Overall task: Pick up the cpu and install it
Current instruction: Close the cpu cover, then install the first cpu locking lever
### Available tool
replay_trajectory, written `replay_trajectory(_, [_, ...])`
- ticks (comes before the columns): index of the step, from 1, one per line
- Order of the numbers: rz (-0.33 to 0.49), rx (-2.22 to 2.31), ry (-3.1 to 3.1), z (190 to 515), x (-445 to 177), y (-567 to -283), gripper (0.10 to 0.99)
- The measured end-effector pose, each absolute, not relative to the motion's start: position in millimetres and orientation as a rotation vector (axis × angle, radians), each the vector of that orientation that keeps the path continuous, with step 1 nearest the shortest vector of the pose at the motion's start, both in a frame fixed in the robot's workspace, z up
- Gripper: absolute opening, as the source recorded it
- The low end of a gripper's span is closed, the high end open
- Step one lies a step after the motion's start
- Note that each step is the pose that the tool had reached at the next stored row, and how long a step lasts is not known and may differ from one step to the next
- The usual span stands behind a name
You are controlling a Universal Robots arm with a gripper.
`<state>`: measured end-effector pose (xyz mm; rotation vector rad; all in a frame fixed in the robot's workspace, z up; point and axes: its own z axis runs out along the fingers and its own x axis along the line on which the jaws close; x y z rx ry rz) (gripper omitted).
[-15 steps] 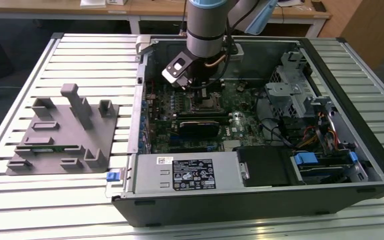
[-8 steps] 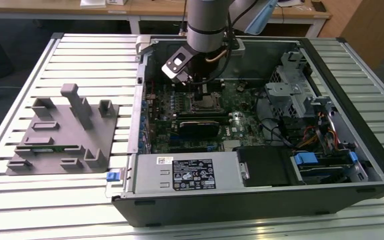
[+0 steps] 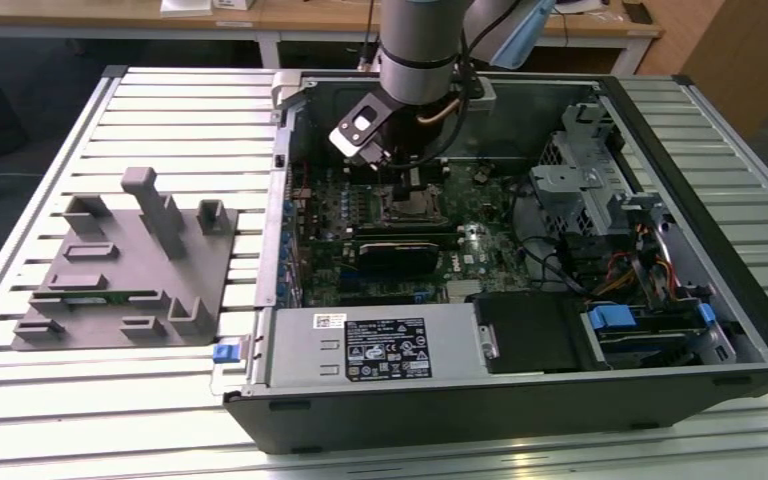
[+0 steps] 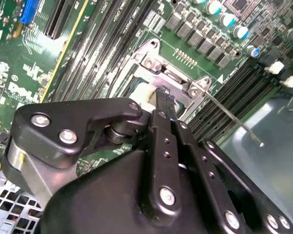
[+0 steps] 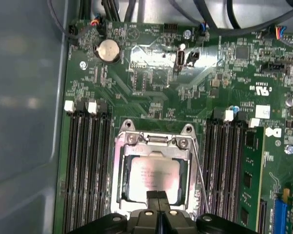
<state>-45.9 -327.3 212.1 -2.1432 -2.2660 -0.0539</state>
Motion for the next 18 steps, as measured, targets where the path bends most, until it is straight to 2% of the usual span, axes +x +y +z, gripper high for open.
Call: replay_trajectory(18, [-0.054,-2.143,-2.266,218.5,-42.5,-327.3,0.106])
